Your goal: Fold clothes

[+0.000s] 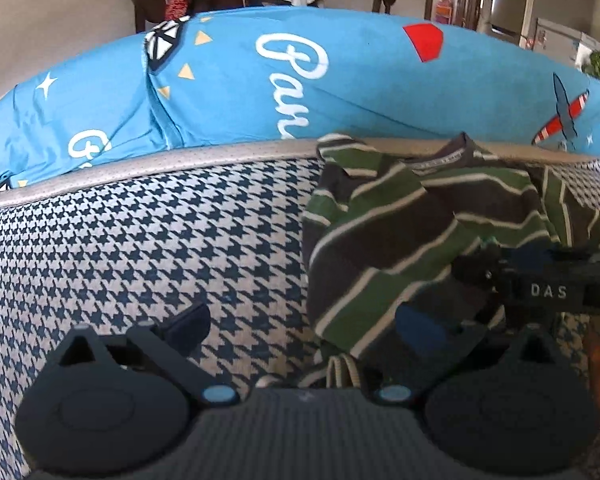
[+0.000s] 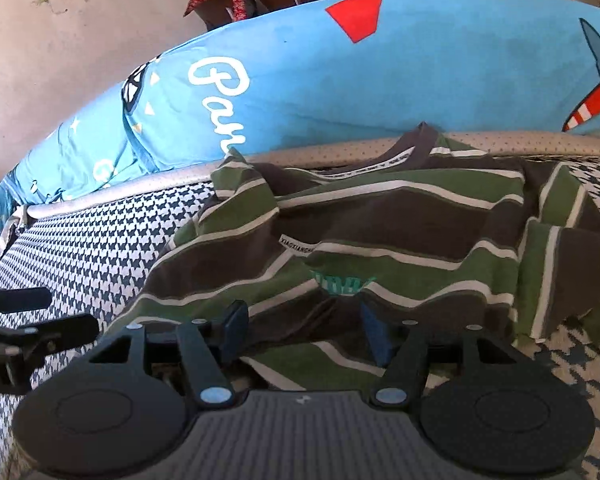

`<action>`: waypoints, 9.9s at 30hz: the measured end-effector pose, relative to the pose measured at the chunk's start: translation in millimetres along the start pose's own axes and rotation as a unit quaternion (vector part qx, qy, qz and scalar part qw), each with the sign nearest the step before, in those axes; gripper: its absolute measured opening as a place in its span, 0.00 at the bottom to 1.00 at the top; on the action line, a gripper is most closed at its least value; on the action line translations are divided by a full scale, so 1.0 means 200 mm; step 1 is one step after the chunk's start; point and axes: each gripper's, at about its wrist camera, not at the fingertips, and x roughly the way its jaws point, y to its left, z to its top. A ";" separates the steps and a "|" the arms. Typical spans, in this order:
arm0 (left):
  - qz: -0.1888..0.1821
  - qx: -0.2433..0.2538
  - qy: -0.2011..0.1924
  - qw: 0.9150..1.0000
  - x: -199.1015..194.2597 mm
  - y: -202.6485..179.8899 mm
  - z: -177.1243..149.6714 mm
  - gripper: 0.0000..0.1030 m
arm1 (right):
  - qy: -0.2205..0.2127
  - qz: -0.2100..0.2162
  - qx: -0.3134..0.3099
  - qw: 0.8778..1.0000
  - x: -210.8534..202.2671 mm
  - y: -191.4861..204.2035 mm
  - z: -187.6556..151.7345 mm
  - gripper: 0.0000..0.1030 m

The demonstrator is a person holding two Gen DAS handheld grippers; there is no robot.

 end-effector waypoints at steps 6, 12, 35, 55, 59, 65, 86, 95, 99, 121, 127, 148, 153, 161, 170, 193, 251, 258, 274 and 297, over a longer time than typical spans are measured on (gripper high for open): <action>-0.008 0.010 0.001 1.000 0.00 -0.02 -0.01 1.00 | -0.007 0.004 -0.022 1.000 0.01 0.02 -0.01 0.31; -0.010 0.011 0.004 1.000 0.00 -0.04 0.00 1.00 | -0.006 -0.023 -0.029 0.999 -0.01 0.01 0.02 0.17; -0.024 0.049 0.005 0.998 0.01 -0.16 -0.01 1.00 | -0.014 0.017 -0.038 0.999 0.04 0.00 0.03 0.34; -0.050 0.093 -0.045 0.993 0.00 -0.39 0.01 1.00 | -0.057 0.141 0.058 0.987 -0.19 -0.05 0.19 0.09; -0.026 0.085 -0.065 0.994 0.03 -0.42 0.03 0.99 | -0.061 0.149 0.058 0.985 -0.21 -0.04 0.20 0.09; -0.004 0.038 -0.048 0.998 0.14 -0.37 0.08 0.56 | -0.063 0.159 0.056 0.984 -0.23 -0.02 0.20 0.09; 0.182 -0.057 -0.098 0.977 0.18 0.19 0.28 0.08 | -0.048 0.126 0.060 0.989 -0.20 -0.03 0.16 0.10; 0.261 -0.104 -0.055 0.958 0.30 0.46 0.31 0.08 | -0.034 0.090 0.061 0.993 -0.15 -0.06 0.14 0.10; 0.240 -0.142 -0.029 0.960 0.29 0.52 0.30 0.12 | -0.026 0.066 0.059 0.996 -0.12 -0.07 0.14 0.10; 0.029 -0.048 -0.008 0.998 0.19 0.01 0.18 0.38 | -0.025 -0.012 0.071 0.997 -0.14 -0.19 0.16 0.16; -0.007 0.001 0.015 1.000 0.22 -0.09 0.11 0.42 | -0.039 -0.064 0.055 0.996 -0.18 -0.29 0.21 0.23; -0.008 0.095 0.048 0.994 0.19 -0.14 0.00 0.55 | -0.034 -0.184 0.138 0.973 -0.25 -0.63 0.26 0.31; -0.035 0.059 0.026 0.997 0.15 -0.14 0.04 0.58 | -0.030 -0.227 0.188 0.955 -0.28 -0.78 0.26 0.35; -0.037 0.084 0.024 0.995 0.16 -0.22 0.00 0.69 | -0.017 -0.189 0.221 0.957 -0.24 -0.79 0.23 0.38; -0.046 0.096 0.030 0.994 0.16 -0.25 -0.03 0.74 | -0.124 -0.221 0.143 0.957 -0.33 -0.68 0.28 0.05; -0.043 0.058 0.002 0.997 0.01 -0.18 0.04 0.84 | -0.078 -0.214 0.117 0.967 -0.31 -0.52 0.26 0.18; 0.039 -0.116 0.027 0.992 -0.16 0.16 -0.15 0.91 | 0.012 -0.002 -0.062 0.998 -0.43 0.55 -0.54 0.08; 0.053 -0.132 0.006 0.990 -0.25 0.21 -0.20 0.93 | -0.014 -0.026 -0.042 0.999 -0.59 0.48 -0.55 0.07; 0.068 -0.083 -0.015 0.994 -0.46 0.02 -0.49 0.95 | -0.096 -0.140 -0.026 0.985 -0.99 0.28 -0.71 0.06; 0.071 -0.097 0.003 0.993 -0.46 0.00 -0.61 0.97 | -0.077 -0.133 0.052 0.987 -1.13 0.04 -0.84 0.08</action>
